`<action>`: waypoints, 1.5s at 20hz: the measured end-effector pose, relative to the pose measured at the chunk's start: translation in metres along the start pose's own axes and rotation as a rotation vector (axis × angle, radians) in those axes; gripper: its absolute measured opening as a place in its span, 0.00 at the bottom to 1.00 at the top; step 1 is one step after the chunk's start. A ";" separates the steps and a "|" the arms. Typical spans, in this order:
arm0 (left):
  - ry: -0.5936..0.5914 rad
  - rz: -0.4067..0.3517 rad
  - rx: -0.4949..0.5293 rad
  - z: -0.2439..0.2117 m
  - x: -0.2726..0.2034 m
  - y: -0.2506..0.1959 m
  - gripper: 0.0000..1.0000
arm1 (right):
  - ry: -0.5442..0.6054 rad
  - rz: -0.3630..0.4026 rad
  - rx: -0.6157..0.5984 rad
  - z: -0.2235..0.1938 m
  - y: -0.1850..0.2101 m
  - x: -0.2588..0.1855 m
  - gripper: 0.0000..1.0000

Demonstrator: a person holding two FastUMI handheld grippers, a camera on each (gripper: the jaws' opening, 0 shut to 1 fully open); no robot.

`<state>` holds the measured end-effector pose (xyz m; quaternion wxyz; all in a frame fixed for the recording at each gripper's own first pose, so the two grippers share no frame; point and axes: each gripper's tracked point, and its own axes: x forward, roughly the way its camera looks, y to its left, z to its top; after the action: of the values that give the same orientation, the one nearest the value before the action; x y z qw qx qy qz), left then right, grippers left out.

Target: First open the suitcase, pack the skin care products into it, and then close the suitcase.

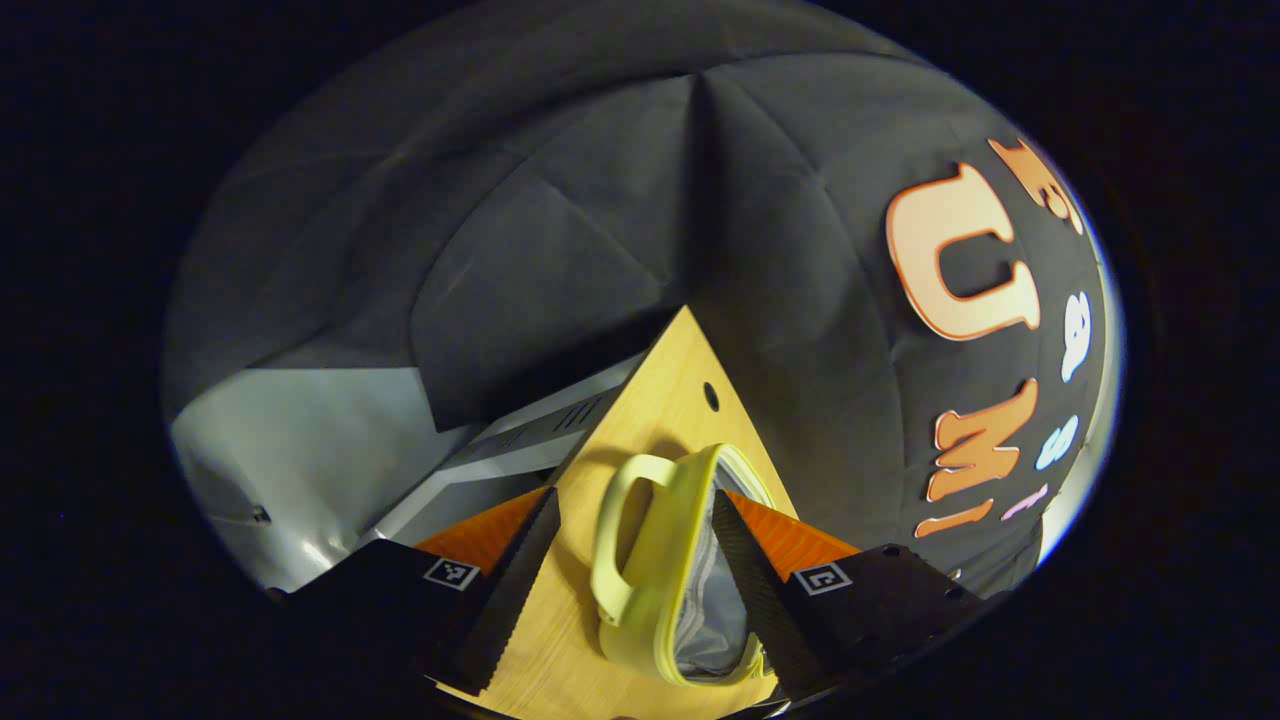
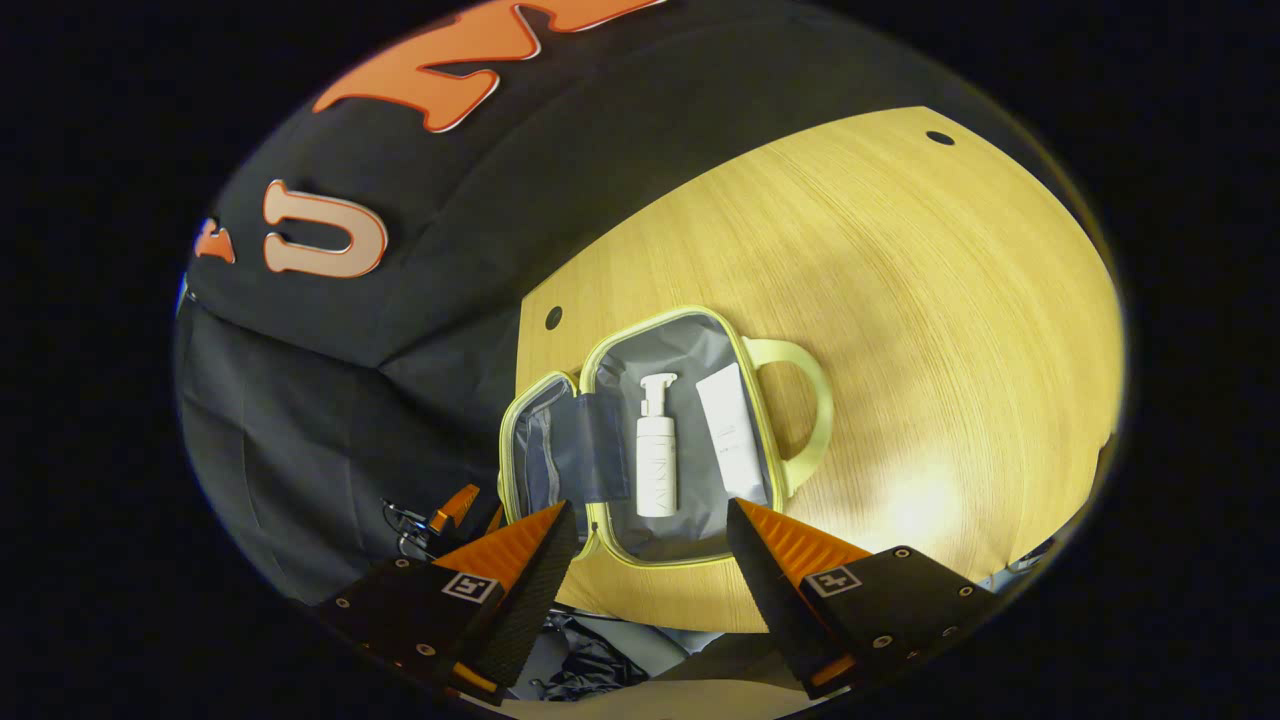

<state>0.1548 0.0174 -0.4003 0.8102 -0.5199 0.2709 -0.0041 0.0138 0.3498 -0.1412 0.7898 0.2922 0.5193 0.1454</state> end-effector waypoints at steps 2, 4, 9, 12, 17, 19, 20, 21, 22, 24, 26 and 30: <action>0.021 -0.005 -0.012 -0.009 0.010 0.004 0.97 | 0.005 -0.008 0.019 -0.004 -0.006 -0.001 0.95; 0.027 -0.021 0.004 -0.013 0.014 0.000 0.95 | 0.004 -0.017 0.023 -0.005 -0.010 0.001 0.95; 0.020 0.019 0.001 -0.010 0.029 0.002 0.29 | 0.012 -0.010 0.038 -0.007 -0.010 -0.002 0.95; 0.004 0.027 -0.002 -0.007 0.021 0.003 0.16 | 0.010 -0.016 0.046 -0.008 -0.014 -0.003 0.95; 0.045 0.087 0.095 -0.009 0.012 -0.025 0.11 | 0.005 -0.017 0.049 -0.010 -0.024 -0.003 0.95; 0.027 0.082 0.167 -0.003 -0.001 -0.051 0.11 | 0.003 -0.007 0.055 -0.010 -0.025 -0.002 0.95; 0.014 0.069 0.192 0.003 -0.008 -0.069 0.11 | 0.001 -0.001 0.057 -0.010 -0.027 -0.005 0.95; 0.005 0.051 0.216 0.008 -0.016 -0.089 0.11 | -0.003 0.002 0.058 -0.009 -0.029 -0.007 0.95; -0.005 0.031 0.239 0.012 -0.025 -0.112 0.11 | -0.006 0.004 0.055 -0.008 -0.031 -0.010 0.95; -0.006 0.002 0.285 0.012 -0.038 -0.150 0.11 | -0.017 0.011 0.050 -0.005 -0.035 -0.012 0.95; -0.004 -0.028 0.354 0.007 -0.052 -0.191 0.11 | -0.029 0.030 0.054 0.000 -0.036 -0.017 0.95; 0.020 -0.092 0.474 -0.019 -0.065 -0.283 0.11 | -0.057 0.053 0.054 0.012 -0.049 -0.028 0.95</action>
<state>0.1685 -0.1099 -0.1385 0.9057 -0.3270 0.2465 -0.1098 0.0090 0.2927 -0.1466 0.7920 0.3310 0.4924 0.1438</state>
